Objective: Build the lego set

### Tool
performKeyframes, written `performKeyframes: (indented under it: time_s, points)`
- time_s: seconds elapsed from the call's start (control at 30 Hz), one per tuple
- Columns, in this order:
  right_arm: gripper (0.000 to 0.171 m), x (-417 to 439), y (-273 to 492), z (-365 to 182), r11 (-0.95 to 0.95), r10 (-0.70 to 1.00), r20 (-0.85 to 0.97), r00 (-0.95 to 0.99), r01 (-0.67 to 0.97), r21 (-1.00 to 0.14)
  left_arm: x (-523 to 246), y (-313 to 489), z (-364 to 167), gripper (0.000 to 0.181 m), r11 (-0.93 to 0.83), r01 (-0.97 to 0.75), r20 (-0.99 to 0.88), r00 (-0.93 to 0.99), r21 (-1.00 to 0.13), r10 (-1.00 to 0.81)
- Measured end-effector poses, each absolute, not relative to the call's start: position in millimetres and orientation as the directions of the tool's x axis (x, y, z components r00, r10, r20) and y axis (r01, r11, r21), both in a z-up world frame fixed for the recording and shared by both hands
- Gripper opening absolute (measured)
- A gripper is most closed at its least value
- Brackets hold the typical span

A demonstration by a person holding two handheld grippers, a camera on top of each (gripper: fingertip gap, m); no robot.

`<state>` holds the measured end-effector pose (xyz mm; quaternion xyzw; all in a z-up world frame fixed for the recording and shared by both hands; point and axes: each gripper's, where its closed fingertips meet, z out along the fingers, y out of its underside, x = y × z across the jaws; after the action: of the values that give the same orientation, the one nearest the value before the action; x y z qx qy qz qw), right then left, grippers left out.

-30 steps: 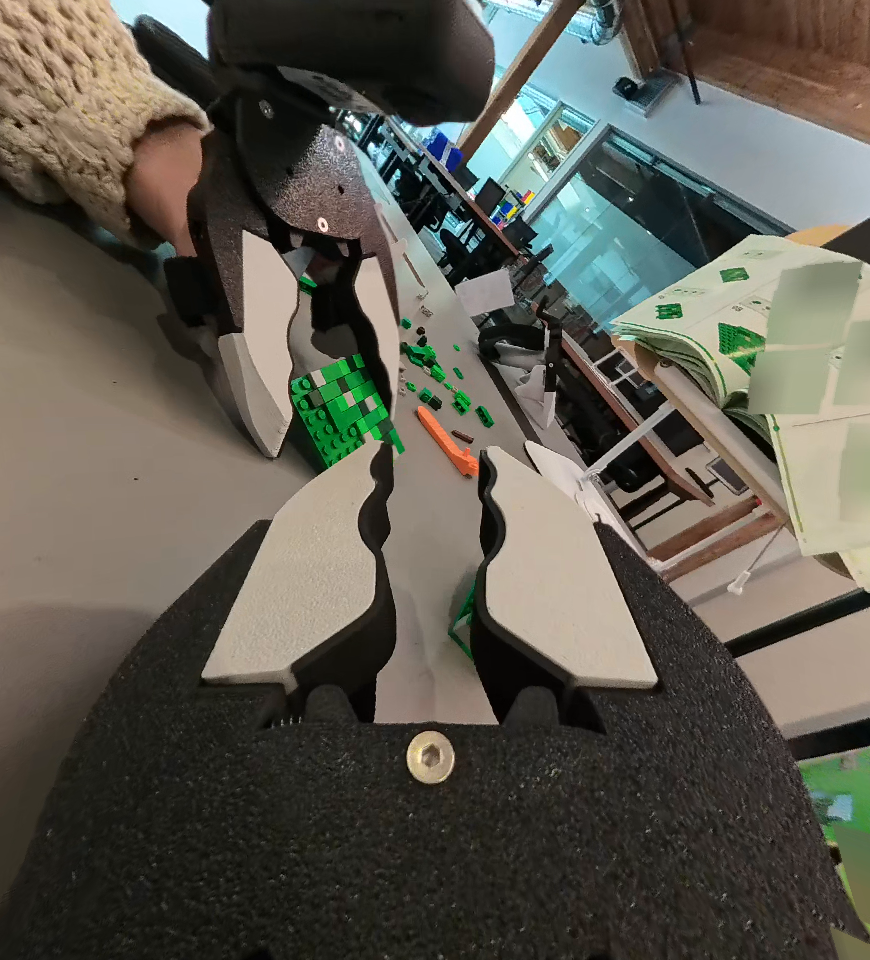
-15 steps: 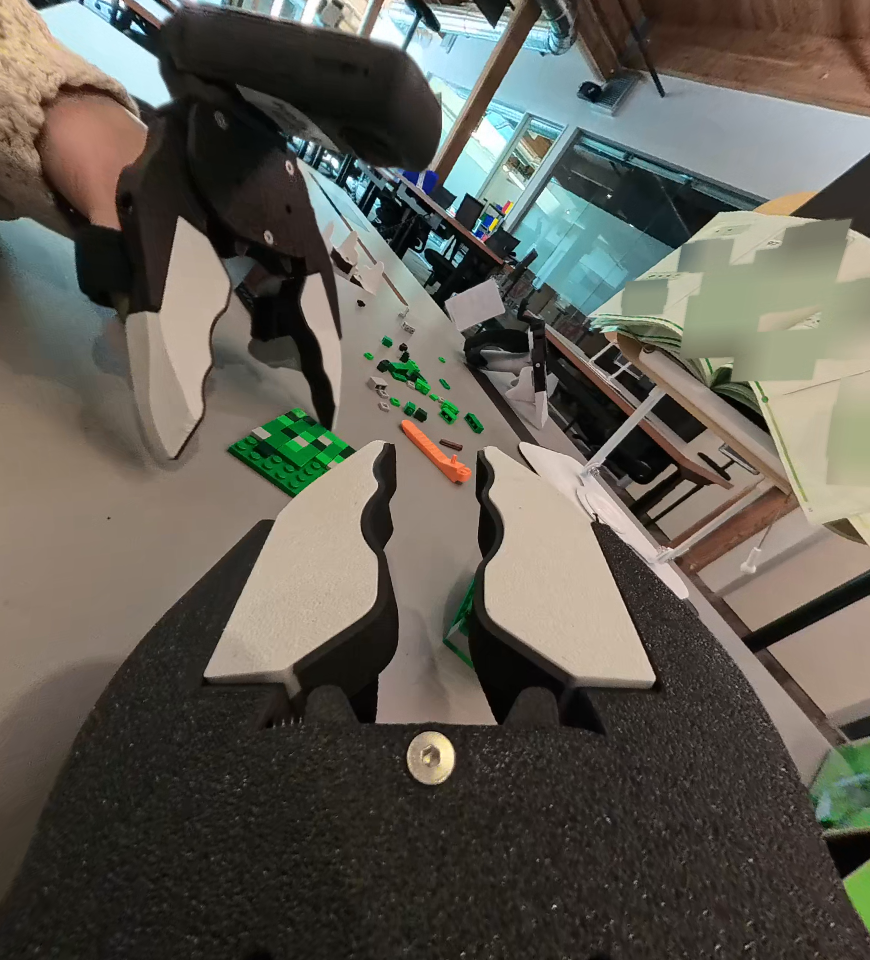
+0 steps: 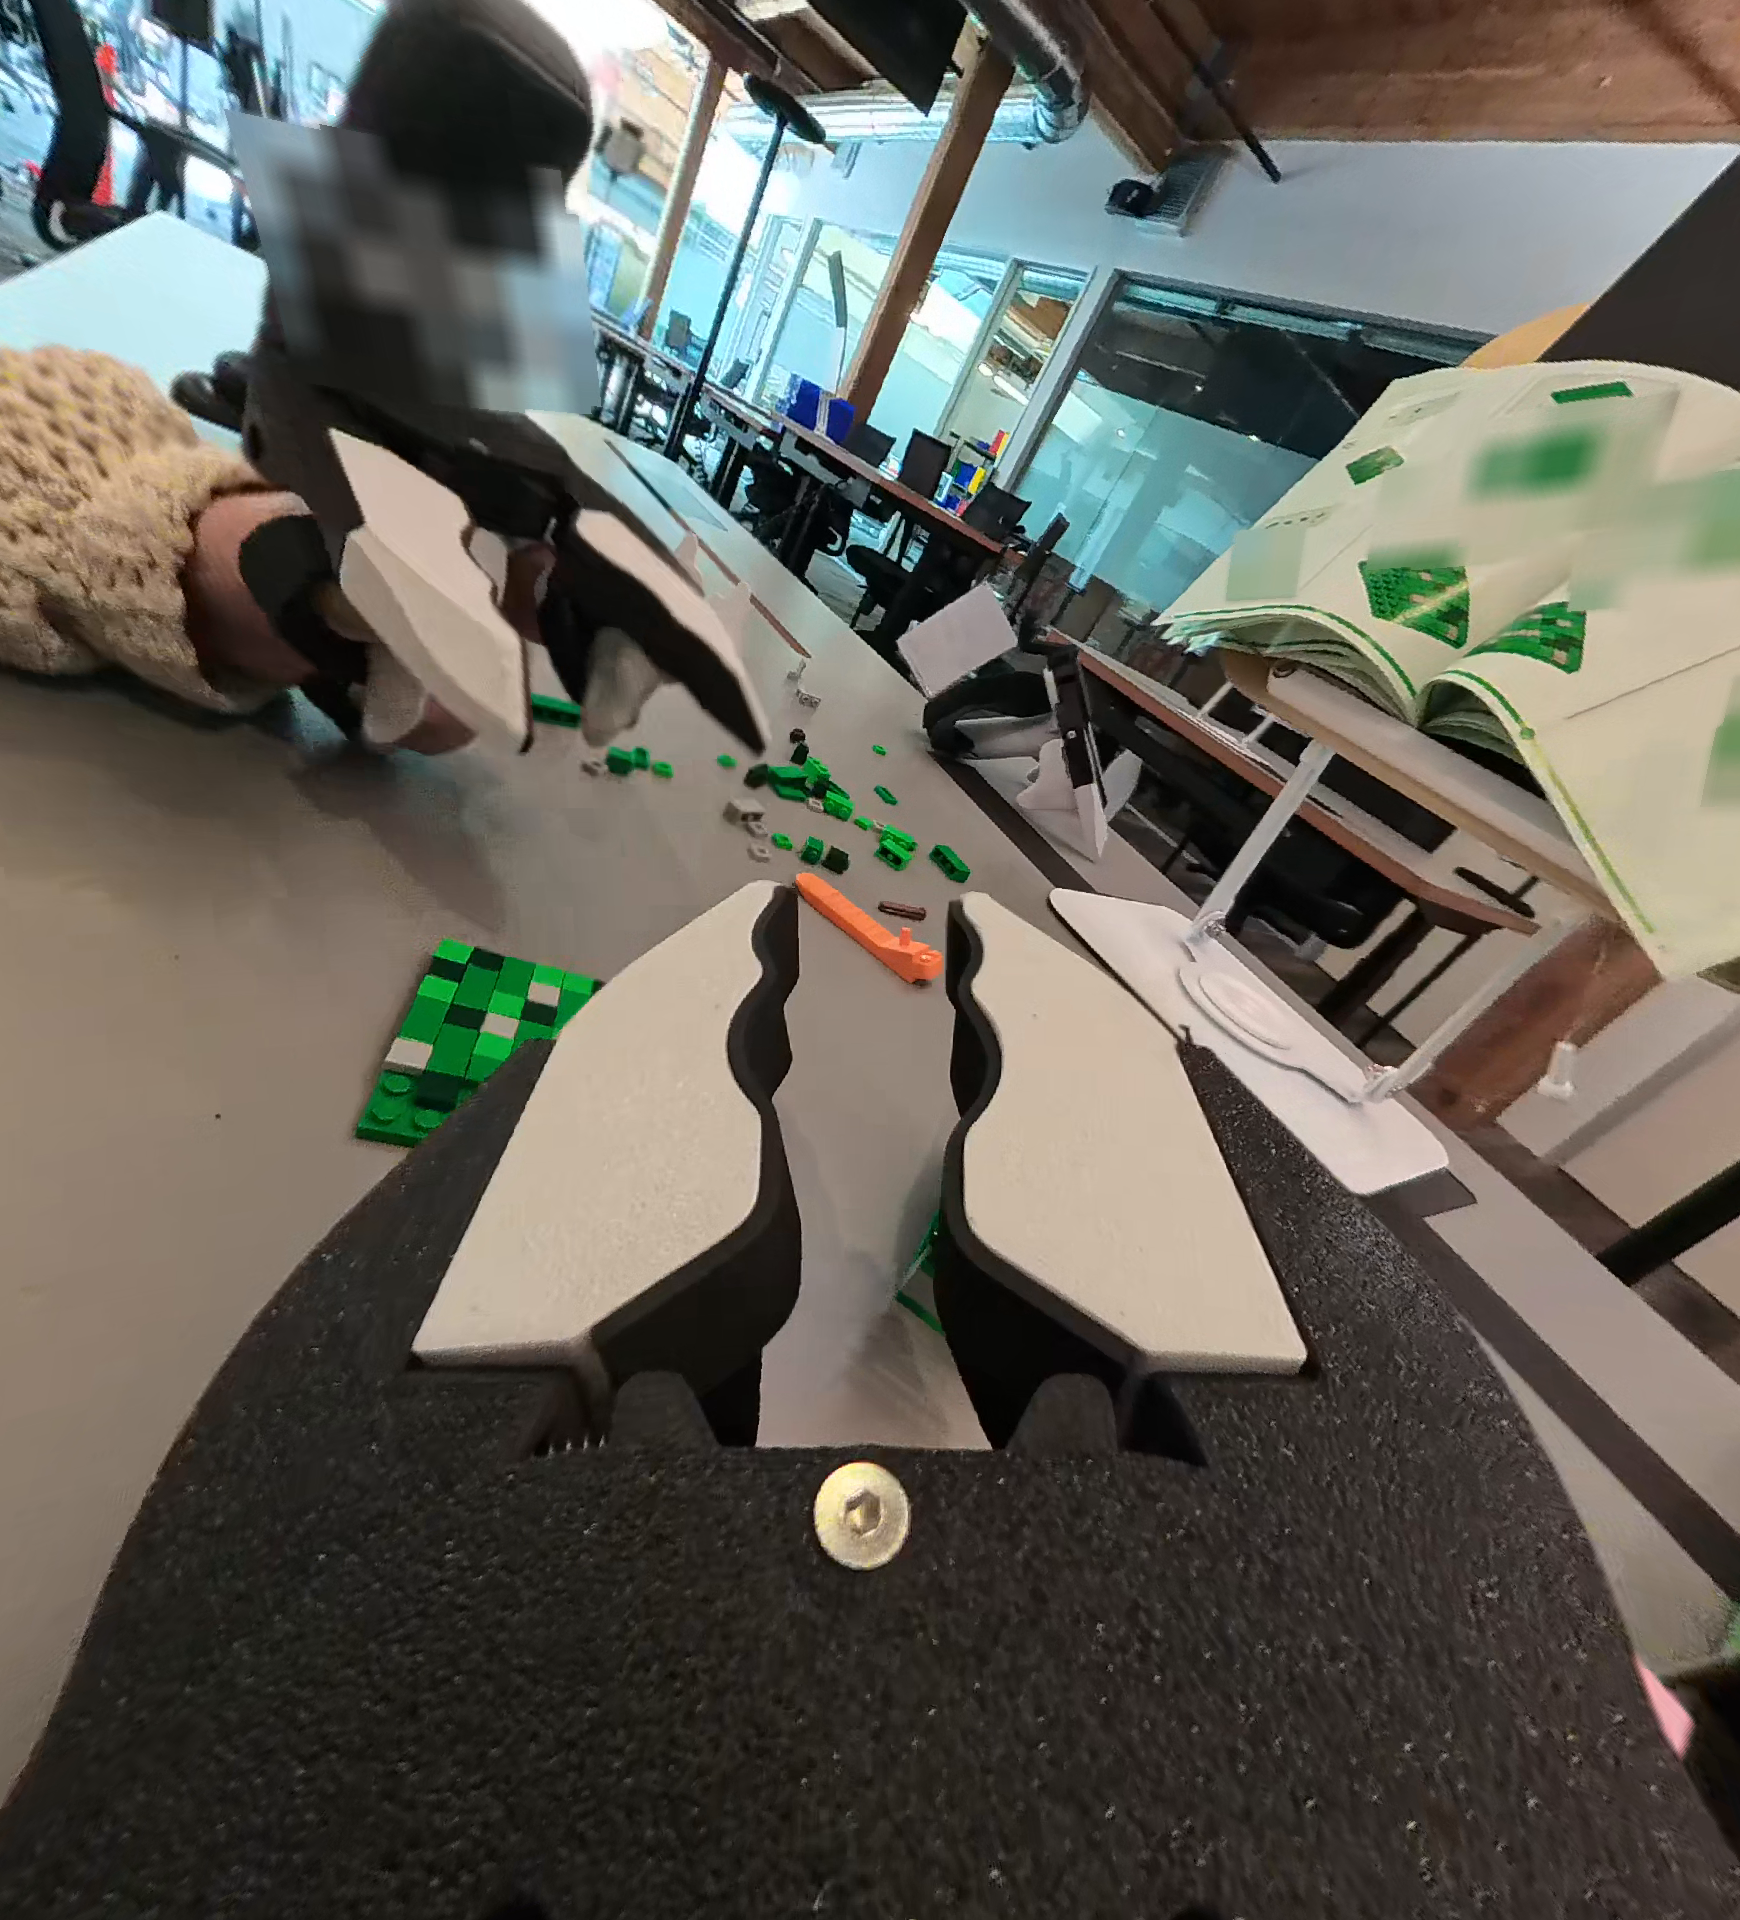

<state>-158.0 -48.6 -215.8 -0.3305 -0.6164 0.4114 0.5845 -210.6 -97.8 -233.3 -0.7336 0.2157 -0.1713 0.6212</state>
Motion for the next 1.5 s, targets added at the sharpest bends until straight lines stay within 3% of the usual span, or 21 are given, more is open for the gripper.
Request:
performKeyframes:
  time_s: [0.17, 0.43, 1.13, 1.27, 1.37, 1.5]
  points:
    - [0.024, -157.8, -54.8, -214.1, 0.4, 0.898, 0.412, -0.152, -0.105, -0.911, -231.4, -98.5, -214.4, 0.076, 0.051, -0.246, -0.248, 0.899, -0.968, -0.362]
    - [0.02, -149.8, -71.1, -209.1, 0.411, 0.866, 0.445, -0.226, -0.185, -0.893, -235.8, -100.3, -209.6, 0.07, 0.116, -0.442, -0.457, 0.864, -0.889, -0.209]
    - [0.012, -154.3, -60.3, -212.1, 0.381, 0.892, 0.403, -0.203, -0.139, -0.914, -241.5, -101.3, -209.0, 0.062, 0.1, -0.461, -0.472, 0.866, -0.882, -0.166]
    - [0.012, -154.8, -60.7, -212.7, 0.384, 0.891, 0.405, -0.205, -0.137, -0.913, -281.9, -108.8, -195.7, 0.055, 0.039, -0.47, -0.471, 0.882, -0.882, -0.006]
    - [0.01, -157.1, -60.8, -212.7, 0.381, 0.893, 0.402, -0.201, -0.134, -0.915, -338.7, -125.7, -188.7, 0.052, -0.087, -0.38, -0.389, 0.912, -0.921, 0.128]
    - [0.01, -159.5, -65.1, -214.2, 0.395, 0.885, 0.416, -0.211, -0.134, -0.909, -393.4, -141.5, -205.8, 0.05, -0.316, -0.265, -0.318, 0.94, -0.911, 0.127]
